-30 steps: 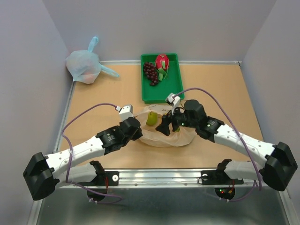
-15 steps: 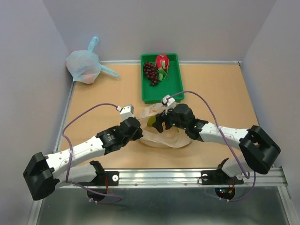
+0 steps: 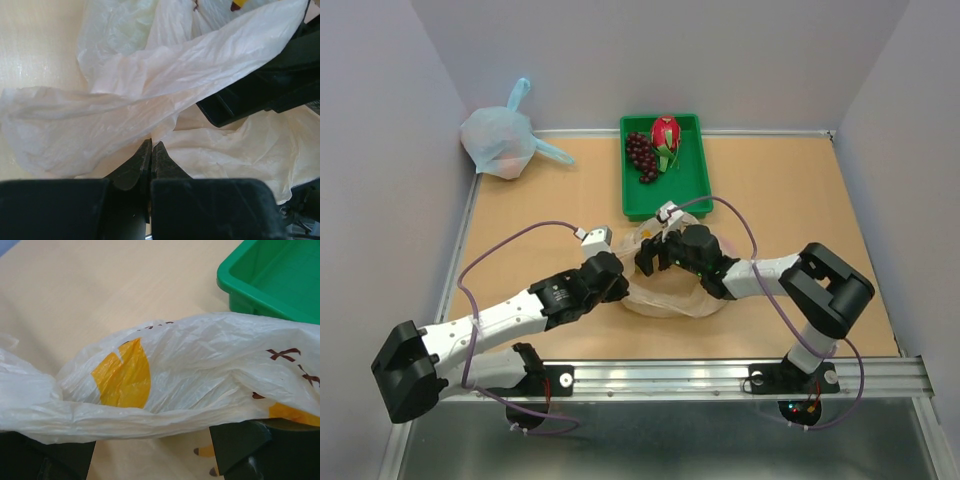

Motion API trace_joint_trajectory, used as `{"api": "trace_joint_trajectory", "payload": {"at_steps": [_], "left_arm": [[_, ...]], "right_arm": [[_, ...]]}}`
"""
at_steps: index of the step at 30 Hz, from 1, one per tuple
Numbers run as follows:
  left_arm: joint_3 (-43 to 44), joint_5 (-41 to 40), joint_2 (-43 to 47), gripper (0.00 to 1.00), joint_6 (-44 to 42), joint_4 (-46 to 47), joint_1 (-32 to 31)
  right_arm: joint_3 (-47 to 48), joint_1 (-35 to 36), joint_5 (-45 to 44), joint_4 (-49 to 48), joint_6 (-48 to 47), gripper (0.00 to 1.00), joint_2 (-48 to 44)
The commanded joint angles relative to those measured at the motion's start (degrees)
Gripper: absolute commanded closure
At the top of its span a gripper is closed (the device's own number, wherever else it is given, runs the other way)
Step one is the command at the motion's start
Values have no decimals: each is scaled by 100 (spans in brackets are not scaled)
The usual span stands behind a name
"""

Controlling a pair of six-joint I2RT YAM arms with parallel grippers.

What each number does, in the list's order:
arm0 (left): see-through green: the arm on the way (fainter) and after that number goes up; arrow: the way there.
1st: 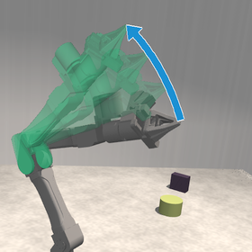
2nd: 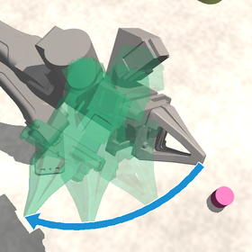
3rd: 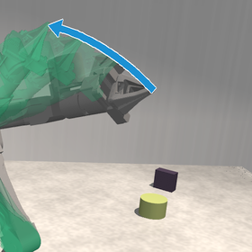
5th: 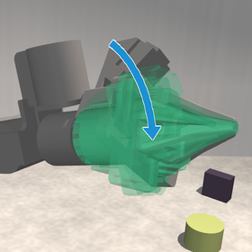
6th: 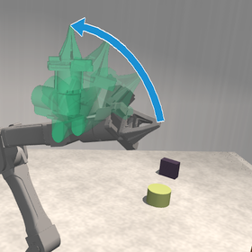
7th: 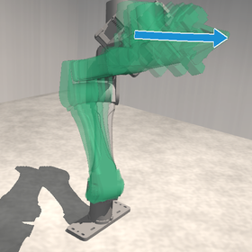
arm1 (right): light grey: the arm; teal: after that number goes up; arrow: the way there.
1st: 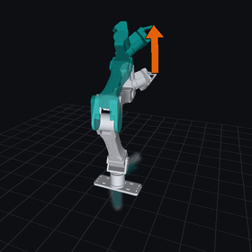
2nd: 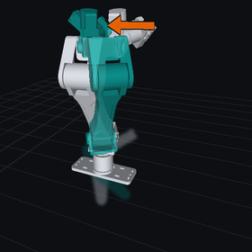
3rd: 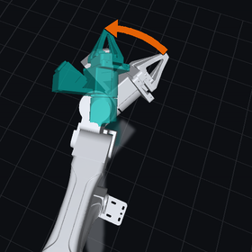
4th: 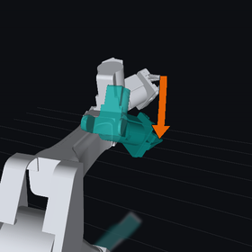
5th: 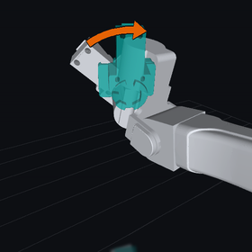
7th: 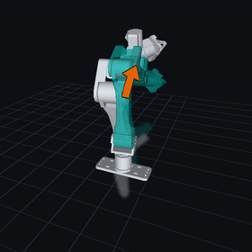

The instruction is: Untie the knot of the plastic bag and take out the fruit

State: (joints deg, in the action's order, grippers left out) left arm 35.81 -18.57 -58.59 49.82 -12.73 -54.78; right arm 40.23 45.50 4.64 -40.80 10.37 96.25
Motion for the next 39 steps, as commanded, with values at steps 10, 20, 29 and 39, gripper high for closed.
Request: {"api": "trace_joint_trajectory", "payload": {"at_steps": [10,20,29,39], "left_arm": [[356,37,-109,91,36,113,-243],[347,-261,-21,91,45,-124,-252],[479,-630,-3,91,-78,-353,-234],[488,-394,-364,91,-210,-98,-182]], "right_arm": [[73,82,89,-1501,246,23,728],[-392,82,71,-1704,281,83,397],[-1569,82,-42,-959,334,100,-1236],[-1440,91,-25,879,106,100,-3322]]}}
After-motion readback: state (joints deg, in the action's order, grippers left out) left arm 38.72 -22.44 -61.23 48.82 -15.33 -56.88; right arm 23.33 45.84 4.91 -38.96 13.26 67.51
